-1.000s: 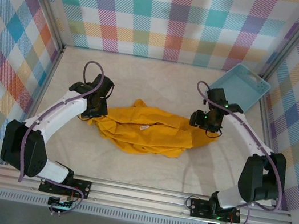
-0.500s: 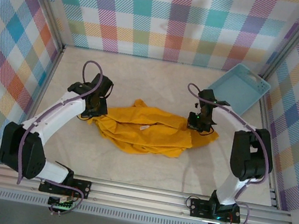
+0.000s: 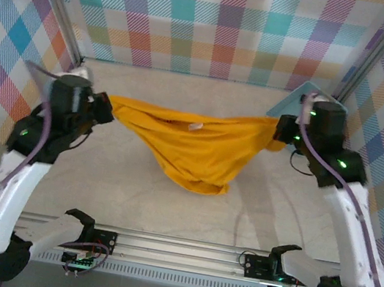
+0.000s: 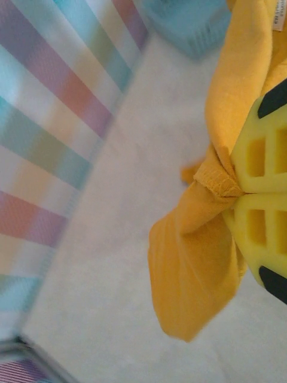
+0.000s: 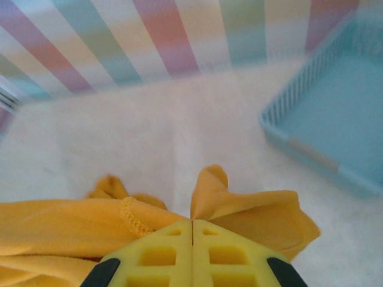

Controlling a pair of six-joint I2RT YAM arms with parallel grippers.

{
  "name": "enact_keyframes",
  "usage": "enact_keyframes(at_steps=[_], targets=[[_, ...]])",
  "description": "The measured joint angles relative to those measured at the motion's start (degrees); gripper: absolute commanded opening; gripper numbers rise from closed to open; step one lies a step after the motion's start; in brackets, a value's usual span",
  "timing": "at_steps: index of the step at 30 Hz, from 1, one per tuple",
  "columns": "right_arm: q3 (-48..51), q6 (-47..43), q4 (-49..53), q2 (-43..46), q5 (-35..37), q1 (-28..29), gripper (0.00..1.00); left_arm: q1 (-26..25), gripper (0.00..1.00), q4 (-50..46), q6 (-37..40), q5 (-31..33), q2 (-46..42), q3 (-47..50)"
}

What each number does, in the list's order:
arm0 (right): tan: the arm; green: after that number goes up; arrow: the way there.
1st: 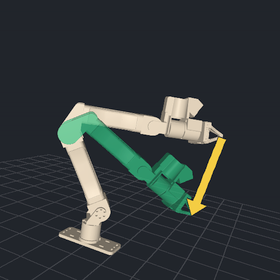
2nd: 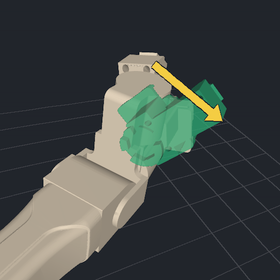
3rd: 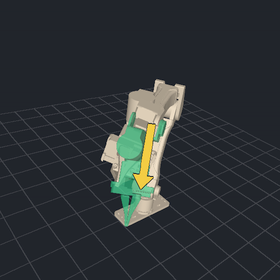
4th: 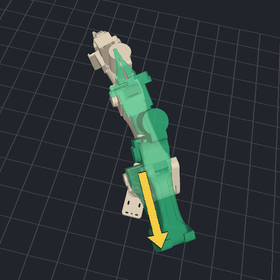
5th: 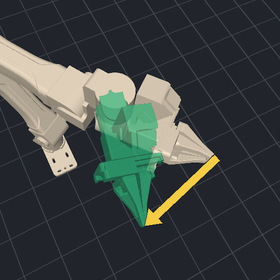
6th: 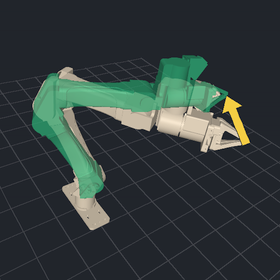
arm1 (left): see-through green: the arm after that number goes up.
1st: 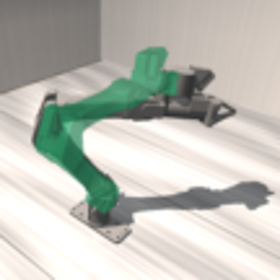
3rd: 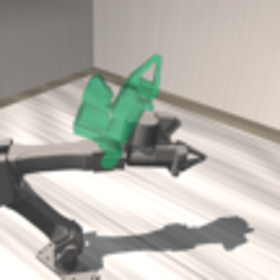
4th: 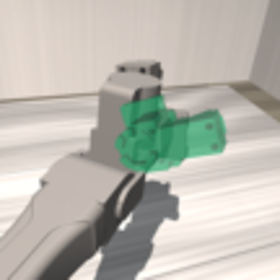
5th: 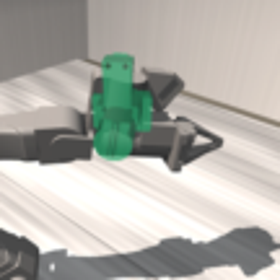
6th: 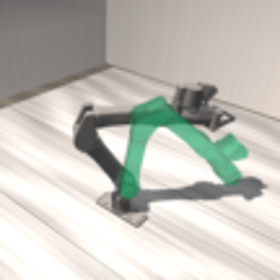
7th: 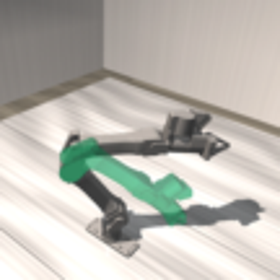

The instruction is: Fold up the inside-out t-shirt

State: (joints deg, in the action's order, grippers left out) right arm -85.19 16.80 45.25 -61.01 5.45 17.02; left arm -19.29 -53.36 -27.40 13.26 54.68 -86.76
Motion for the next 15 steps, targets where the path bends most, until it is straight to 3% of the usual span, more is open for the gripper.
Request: enact_keyframes(at_steps=[8,15], targets=[[-16.0,-0.9,0.4,9.4,-6.9,0.0,0.0,0.0,0.0,1.9,0.5,-7.3,-5.3,-17.3],[-17.1,-1.2,-3.1,13.2,-8.3,0.0,0.0,0.0,0.0,4.3,0.7,-10.5,-6.4,-15.5]])
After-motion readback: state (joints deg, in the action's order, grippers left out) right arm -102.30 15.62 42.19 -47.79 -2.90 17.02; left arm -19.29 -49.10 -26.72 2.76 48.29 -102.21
